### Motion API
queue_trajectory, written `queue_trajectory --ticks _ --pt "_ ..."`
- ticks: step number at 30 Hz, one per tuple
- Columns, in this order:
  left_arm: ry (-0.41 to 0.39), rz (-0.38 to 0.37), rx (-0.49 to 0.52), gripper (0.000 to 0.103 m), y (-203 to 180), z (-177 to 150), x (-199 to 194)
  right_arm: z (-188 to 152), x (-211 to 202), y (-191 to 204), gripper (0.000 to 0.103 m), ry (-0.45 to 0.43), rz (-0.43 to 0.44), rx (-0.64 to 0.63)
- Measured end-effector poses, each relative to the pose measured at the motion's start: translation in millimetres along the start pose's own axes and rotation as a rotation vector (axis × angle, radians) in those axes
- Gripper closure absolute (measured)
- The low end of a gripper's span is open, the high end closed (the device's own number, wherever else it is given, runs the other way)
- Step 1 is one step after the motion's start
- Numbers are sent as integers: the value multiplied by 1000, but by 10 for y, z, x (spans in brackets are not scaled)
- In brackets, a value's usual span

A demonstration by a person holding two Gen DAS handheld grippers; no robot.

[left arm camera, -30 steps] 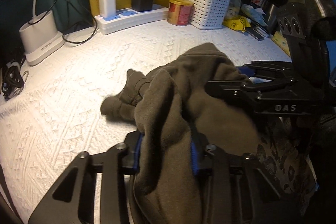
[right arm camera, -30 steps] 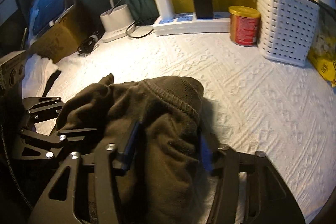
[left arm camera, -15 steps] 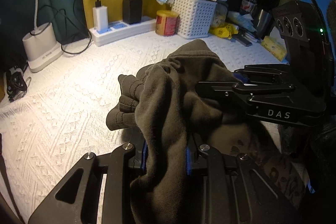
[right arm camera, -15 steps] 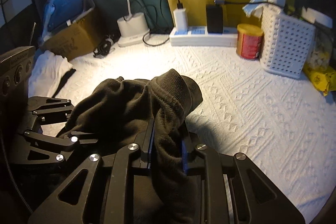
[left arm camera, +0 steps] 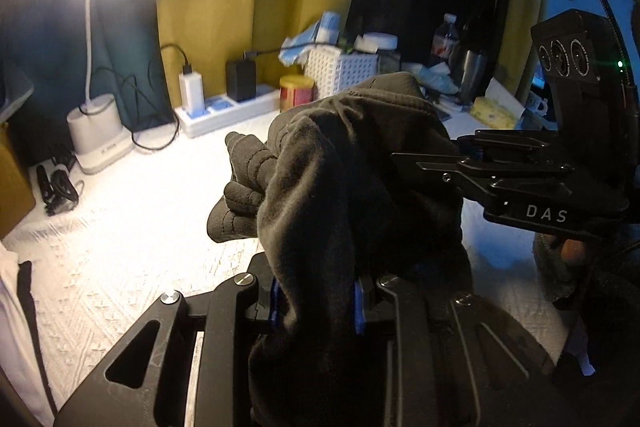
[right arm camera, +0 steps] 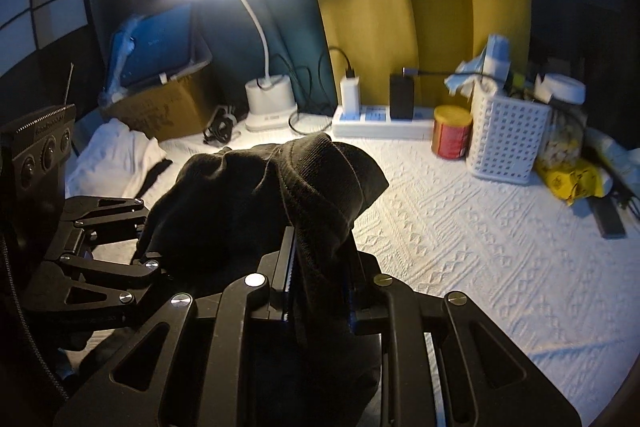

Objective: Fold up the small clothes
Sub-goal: 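Lift the folded shirt with both grippers and hold it up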

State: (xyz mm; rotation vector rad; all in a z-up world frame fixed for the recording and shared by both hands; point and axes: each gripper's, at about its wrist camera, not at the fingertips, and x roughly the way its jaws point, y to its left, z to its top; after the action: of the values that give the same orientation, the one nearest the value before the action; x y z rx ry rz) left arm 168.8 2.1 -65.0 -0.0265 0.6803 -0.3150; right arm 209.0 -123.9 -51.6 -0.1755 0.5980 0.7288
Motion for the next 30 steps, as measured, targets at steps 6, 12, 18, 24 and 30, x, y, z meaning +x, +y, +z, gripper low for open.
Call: queue_trajectory --ticks 6,12,18,24,30 --pt "-68 0 23 81 -126 11 -276 22 -344 125 82 -66 -12 -13" --pt "-142 6 45 81 -224 10 -567 50 -705 303 83 -139 -28 -39" --pt "-211 16 66 81 -310 29 -808 84 -1044 474 83 -212 -39 -70" --pt "-281 21 88 81 -389 68 -1070 120 -1341 627 83 -282 -47 -96" --pt "-348 27 92 82 -392 109 -1327 195 -1619 822 83 -353 -44 -137"
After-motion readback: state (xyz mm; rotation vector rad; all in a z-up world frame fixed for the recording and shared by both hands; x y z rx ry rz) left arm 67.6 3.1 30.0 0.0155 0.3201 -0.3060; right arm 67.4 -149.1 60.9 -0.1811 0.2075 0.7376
